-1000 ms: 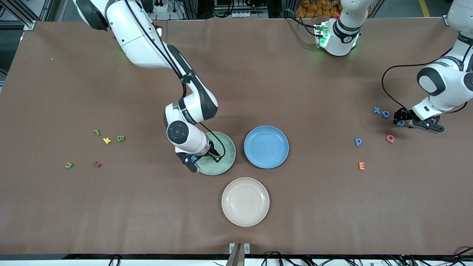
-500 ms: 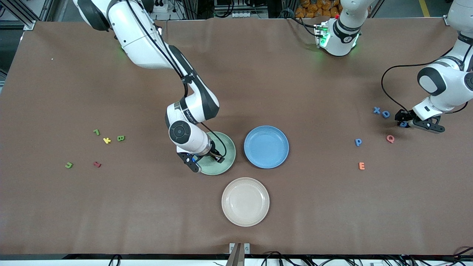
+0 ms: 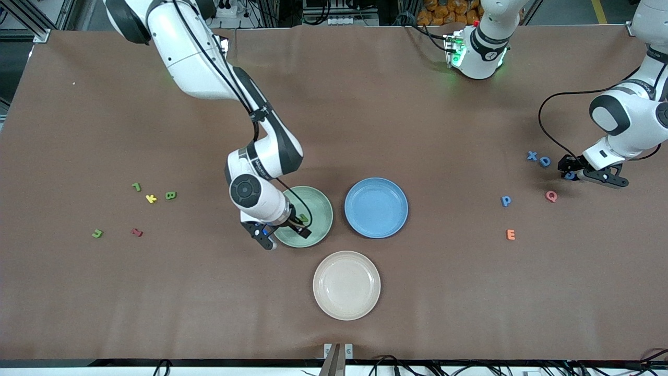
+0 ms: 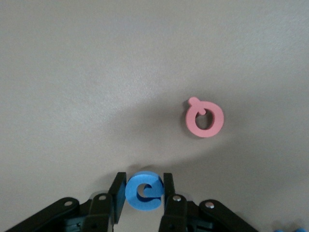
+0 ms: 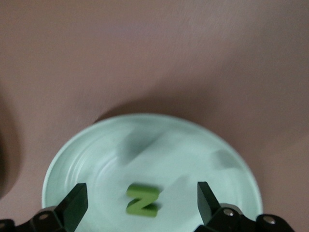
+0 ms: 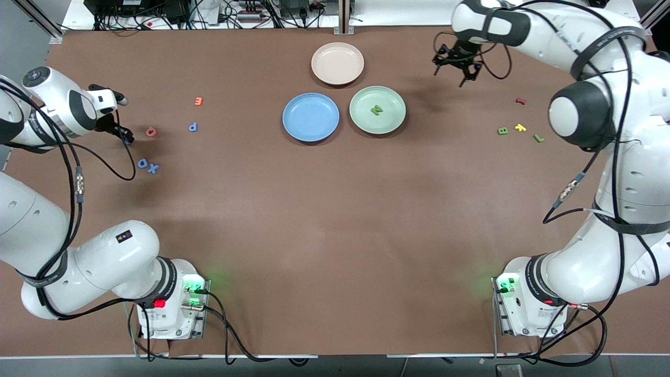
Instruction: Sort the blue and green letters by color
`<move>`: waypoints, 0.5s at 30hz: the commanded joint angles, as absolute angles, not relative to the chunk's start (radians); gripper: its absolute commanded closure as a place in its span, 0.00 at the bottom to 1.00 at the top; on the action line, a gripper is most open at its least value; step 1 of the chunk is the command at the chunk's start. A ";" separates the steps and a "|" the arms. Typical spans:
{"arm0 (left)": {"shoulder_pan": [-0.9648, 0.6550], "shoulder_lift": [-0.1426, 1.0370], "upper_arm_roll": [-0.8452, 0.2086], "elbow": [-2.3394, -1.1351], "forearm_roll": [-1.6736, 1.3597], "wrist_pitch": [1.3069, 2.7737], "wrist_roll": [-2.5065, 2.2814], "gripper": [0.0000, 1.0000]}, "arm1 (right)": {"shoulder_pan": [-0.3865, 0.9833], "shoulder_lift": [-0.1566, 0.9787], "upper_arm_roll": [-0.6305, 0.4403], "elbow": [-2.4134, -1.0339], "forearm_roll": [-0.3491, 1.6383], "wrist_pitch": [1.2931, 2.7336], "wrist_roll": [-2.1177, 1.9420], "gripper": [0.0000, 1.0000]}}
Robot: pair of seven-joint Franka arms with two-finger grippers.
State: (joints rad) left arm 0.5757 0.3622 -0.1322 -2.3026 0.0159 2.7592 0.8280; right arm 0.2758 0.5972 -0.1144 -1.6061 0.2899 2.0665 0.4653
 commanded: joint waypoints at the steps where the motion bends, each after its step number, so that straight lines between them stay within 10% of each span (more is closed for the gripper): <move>1: 0.545 0.272 -0.130 -2.319 -0.012 2.694 0.831 0.82 | 0.265 0.465 -0.121 -1.794 0.193 2.117 0.377 0.00; 15: 0.410 0.081 -0.130 -2.310 -0.014 2.491 0.634 0.83 | 0.181 0.290 -0.124 -2.147 0.178 2.319 0.106 0.00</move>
State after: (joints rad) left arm 0.4543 0.1516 -0.1351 -2.2936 0.0114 2.5456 0.6955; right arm 0.2214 0.3899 -0.1344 -1.9876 0.1940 2.2542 0.2097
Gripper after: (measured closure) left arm 0.648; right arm 0.000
